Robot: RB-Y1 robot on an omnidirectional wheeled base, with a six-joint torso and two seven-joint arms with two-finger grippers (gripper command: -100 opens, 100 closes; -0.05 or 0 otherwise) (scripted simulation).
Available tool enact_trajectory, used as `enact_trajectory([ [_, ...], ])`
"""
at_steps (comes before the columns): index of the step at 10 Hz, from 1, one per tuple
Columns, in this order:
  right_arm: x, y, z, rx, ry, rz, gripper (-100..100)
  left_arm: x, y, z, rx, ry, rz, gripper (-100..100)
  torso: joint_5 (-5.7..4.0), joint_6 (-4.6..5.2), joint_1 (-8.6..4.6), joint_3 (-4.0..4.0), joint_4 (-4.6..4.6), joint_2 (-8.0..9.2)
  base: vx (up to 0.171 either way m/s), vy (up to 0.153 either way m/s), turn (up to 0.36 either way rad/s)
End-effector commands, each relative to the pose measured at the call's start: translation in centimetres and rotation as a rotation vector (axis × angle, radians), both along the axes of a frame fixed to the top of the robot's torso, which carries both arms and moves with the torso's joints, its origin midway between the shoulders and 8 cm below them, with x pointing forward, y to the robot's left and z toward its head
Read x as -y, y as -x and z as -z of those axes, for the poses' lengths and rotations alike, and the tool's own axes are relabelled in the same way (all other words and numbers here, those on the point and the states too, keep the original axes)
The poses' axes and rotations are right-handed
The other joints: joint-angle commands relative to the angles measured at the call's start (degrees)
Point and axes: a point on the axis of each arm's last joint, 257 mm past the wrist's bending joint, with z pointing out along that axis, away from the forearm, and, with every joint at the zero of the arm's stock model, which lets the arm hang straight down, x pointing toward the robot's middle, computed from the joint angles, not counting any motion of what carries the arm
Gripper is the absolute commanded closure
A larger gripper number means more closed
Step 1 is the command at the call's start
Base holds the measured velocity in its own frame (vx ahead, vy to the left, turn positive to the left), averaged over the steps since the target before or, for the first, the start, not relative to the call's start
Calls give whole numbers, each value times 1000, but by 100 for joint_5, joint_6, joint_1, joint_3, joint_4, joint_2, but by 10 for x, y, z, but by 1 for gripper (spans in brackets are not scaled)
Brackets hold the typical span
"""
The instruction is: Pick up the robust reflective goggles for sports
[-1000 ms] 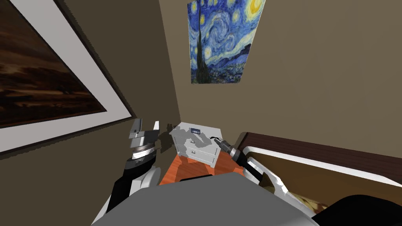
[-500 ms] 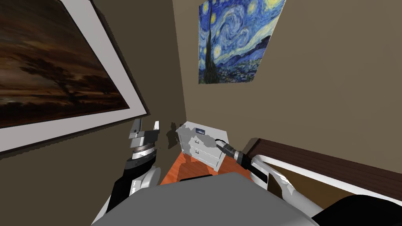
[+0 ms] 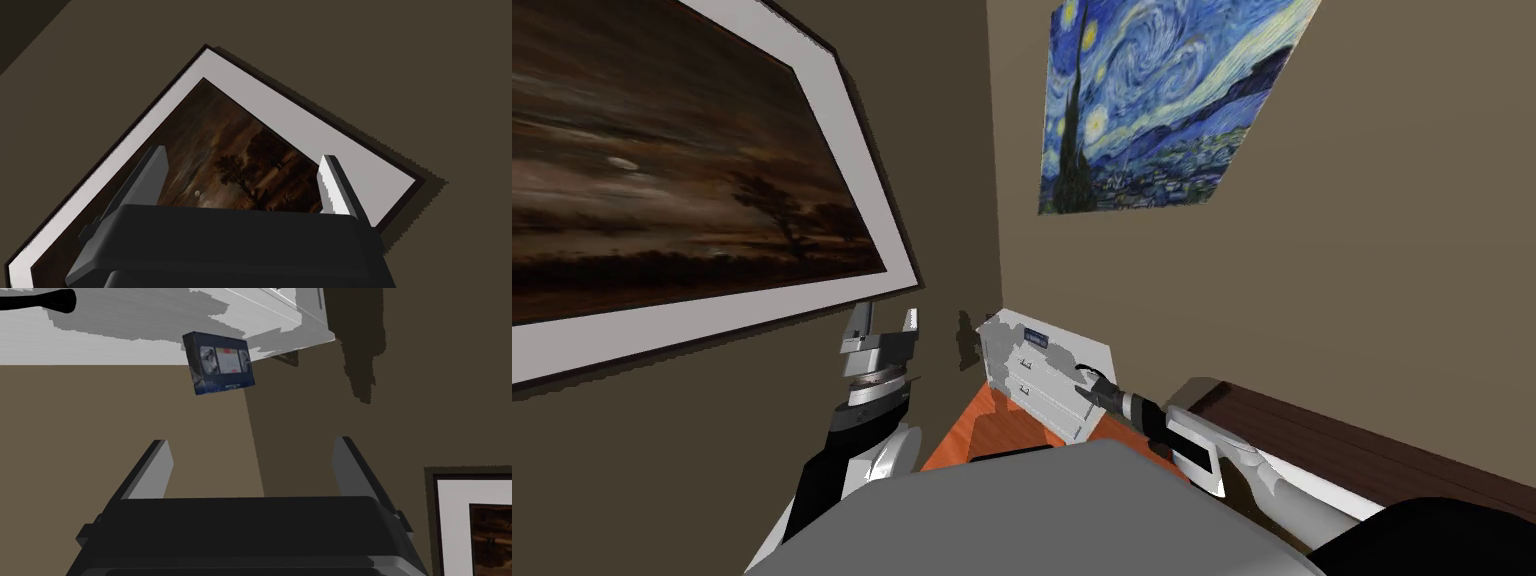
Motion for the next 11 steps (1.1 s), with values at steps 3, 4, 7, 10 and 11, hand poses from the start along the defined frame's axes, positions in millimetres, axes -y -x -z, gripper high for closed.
enact_trajectory([
  [3, 44, 36, 36, -83, 179, -53, -100, 0, 0, 0, 0, 0, 0, 0, -1, -5, -1, -2, 0, -4, 37, -17, 326],
  [4, 64, 53, 50, -122, 248, -76, -100, 0, 0, 0, 0, 0, 0, 0, -1, 0, 0, -1, 0, -1, 35, -10, 355],
  [7, 107, 86, 68, -192, 379, -124, -100, 0, 0, 0, 0, 0, 0, 0, 1, -1, 3, 2, 1, 3, 32, -18, 284],
  [10, 129, 110, 79, -241, 440, -148, -100, 0, 0, 0, 0, 0, 0, 0, 0, -2, 2, -1, 0, -1, 29, -23, 200],
  [11, 150, 129, 85, -280, 494, -171, -100, 0, 0, 0, 0, 0, 0, 0, -1, 4, 4, 2, 1, 3, 24, -12, 241],
])
